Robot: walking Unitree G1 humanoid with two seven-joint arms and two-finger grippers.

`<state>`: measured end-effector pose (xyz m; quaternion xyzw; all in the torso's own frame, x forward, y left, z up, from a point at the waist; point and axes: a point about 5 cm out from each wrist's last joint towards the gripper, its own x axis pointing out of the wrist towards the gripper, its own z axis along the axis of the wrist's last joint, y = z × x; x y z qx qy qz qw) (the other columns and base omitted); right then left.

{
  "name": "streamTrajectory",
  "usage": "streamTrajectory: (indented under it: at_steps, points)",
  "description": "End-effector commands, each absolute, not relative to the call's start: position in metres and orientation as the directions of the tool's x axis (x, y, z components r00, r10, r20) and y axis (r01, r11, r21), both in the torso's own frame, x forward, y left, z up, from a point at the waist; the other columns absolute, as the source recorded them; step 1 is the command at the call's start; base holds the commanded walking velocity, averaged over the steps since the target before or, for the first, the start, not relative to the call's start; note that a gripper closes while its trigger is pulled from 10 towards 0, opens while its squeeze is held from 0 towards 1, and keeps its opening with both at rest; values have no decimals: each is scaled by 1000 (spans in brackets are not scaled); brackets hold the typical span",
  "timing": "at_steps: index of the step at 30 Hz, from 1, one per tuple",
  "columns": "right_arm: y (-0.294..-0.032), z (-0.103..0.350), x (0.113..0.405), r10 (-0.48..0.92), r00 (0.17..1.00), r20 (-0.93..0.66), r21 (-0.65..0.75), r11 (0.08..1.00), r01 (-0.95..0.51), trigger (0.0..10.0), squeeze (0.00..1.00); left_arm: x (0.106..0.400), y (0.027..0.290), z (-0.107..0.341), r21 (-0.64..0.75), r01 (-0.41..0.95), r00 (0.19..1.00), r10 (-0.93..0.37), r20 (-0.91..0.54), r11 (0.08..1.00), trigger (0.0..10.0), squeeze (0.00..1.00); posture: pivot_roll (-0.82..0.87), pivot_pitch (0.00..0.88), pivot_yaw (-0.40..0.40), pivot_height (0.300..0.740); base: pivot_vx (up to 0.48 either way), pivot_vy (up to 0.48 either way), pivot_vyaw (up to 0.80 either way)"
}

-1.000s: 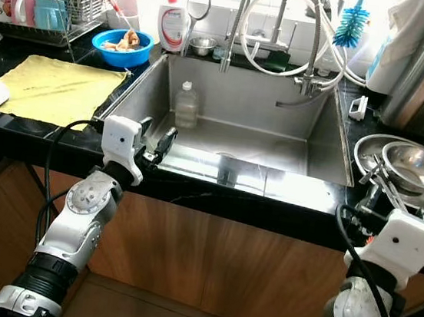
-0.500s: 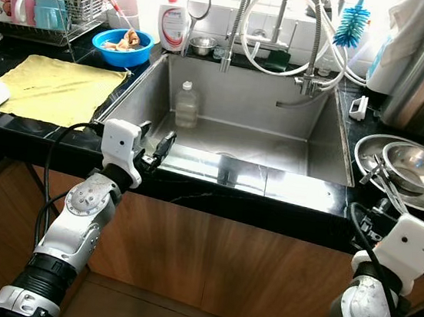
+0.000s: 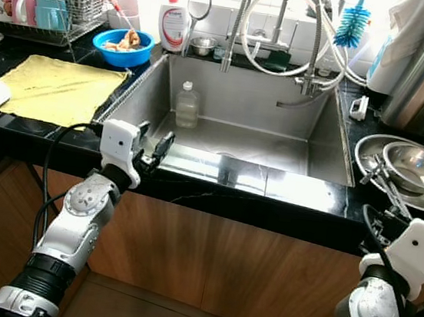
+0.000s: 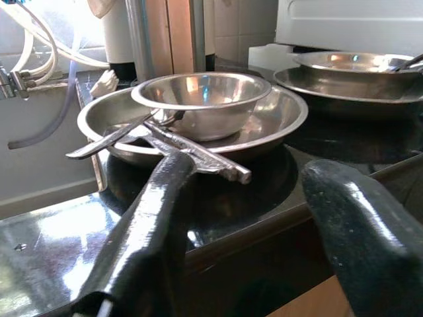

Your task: Kitchen organization

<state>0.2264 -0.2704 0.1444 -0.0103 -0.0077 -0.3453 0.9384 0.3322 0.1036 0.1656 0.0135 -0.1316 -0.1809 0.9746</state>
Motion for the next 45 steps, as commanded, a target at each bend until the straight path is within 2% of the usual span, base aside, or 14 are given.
streamTrajectory:
  at_steps: [1,2,6,8,9,10,15,17,18,34,37,38,39,45]
  points:
    - [-271,143,228,-650,760,8,-18,760,650,0,0,330,103,164,93,354,898,-366,243,931,10000,0,-71,0,-13,740,0,0,0]
    - [-271,143,228,-649,761,5,-17,761,649,0,0,330,103,165,93,354,898,-366,243,930,10000,0,-70,0,-13,740,0,0,0]
    - [-270,142,230,-646,764,1,-15,763,646,4157,0,330,103,164,94,354,898,-367,243,930,10000,0,-68,0,-13,740,0,0,0]
    - [-269,142,231,-643,765,-1,-15,765,643,4667,0,330,103,164,95,354,898,-366,242,930,10000,0,-65,0,-13,740,0,0,0]
    - [-268,142,231,-642,767,-3,-16,767,642,9451,0,330,103,164,95,353,899,-366,242,931,10000,0,-62,0,-14,740,0,0,0]
    - [-268,141,231,-641,767,-5,-16,767,641,10000,0,330,103,164,95,354,899,-366,242,931,10000,0,-62,0,-14,740,0,0,0]
    - [-267,141,233,-636,772,-7,-12,772,636,10000,0,330,103,164,95,353,899,-365,241,931,10000,0,-59,0,-15,740,0,0,0]
    - [-266,142,234,-633,774,-3,-9,774,633,78,0,329,104,164,96,352,900,-365,240,931,10000,0,-59,0,-15,740,0,0,0]
    - [-266,142,234,-632,775,0,-7,775,632,0,0,329,104,164,96,351,900,-364,240,931,10000,0,-59,0,-15,740,0,0,0]
    - [-266,143,236,-632,775,5,-4,775,632,196,0,329,104,162,98,351,902,-364,232,931,10000,0,-56,0,-14,740,0,0,0]
    - [-266,145,237,-628,778,9,-5,778,628,5529,0,329,104,163,99,348,903,-362,232,932,10000,0,-55,0,-15,740,0,0,0]
    - [-266,145,238,-626,779,10,-5,779,626,5529,0,329,104,163,100,348,903,-361,232,932,10000,0,-55,0,-15,740,0,0,0]
    - [-265,146,239,-619,785,14,-8,785,620,10000,0,329,104,163,101,347,903,-361,232,933,10000,0,-53,0,-16,740,0,0,0]
    - [-260,152,244,-583,811,42,-4,812,584,10000,0,329,106,163,103,341,905,-356,232,934,10000,0,-52,0,-17,740,0,0,0]
